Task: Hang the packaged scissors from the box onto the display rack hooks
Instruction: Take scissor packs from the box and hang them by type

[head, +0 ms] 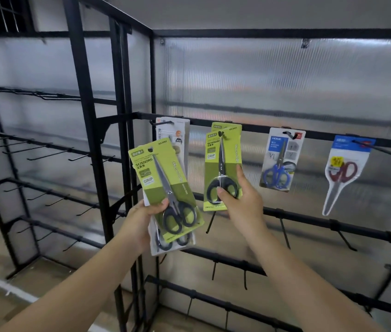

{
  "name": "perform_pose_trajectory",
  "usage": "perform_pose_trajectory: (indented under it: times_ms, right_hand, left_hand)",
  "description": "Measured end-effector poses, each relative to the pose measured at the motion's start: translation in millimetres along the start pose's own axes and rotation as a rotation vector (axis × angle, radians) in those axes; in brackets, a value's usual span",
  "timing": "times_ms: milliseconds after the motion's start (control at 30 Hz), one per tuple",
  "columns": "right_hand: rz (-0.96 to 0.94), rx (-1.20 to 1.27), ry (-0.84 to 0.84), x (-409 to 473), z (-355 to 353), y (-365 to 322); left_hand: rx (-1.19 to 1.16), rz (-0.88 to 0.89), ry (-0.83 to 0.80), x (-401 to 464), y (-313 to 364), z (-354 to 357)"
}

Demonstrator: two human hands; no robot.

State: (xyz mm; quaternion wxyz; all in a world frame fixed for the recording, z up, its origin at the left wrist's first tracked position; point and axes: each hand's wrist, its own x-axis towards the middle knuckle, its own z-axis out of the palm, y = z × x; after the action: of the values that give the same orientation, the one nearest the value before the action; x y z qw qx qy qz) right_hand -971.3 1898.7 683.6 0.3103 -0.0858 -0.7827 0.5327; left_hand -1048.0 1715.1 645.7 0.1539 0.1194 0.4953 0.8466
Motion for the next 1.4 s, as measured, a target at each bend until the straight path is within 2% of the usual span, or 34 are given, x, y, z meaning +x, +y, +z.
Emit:
perform_pose_trajectory:
  times_ms: [100, 233, 300, 400, 500, 600, 767, 867, 933, 1067, 1400]
  right_hand:
    - [0.077, -0.164, -0.038, 32, 1, -11]
    - [0.314, -0.219, -0.201, 66, -3, -21]
    - [0.341, -0.336, -0.25, 75, -3, -21]
    - [0.25, -0.42, -0.193, 67, 2, -18]
    - [0.081, -0.232, -0.232, 36, 10, -16]
    - [-0.002, -0.136, -0.304, 13, 15, -12]
    - [-0.027, -0.076, -0.115, 10, 8, 1]
    - [-0.088, -0.084, -0.034, 11, -2, -1]
    - [-0.13, -0.147, -0.051, 12, -6, -1]
    - [-0.164, -0.301, -0.048, 11, -5, 4]
    - [-0.11, -0.215, 0.016, 2, 4, 6]
  left_hand:
    - [0.019, -0.01, 0.014, 1, 6, 4]
    - [0.043, -0.009, 0.048, 5, 11, 15]
    - [0.032, -0.025, 0.07, 7, 10, 20]
    - [0.006, -0.032, 0.046, 9, 10, 26]
    - [-0.017, -0.026, -0.001, 9, 11, 33]
    - [0.002, -0.024, -0.049, 9, 9, 39]
    - [-0.04, -0.107, -0.171, 9, 8, 37]
    - [0.02, -0.111, -0.112, 12, 12, 30]
    - [0.066, -0.101, -0.05, 14, 14, 25]
    - [0.109, -0.062, -0.027, 14, 18, 17]
    - [0.131, -0.044, 0.028, 11, 25, 2]
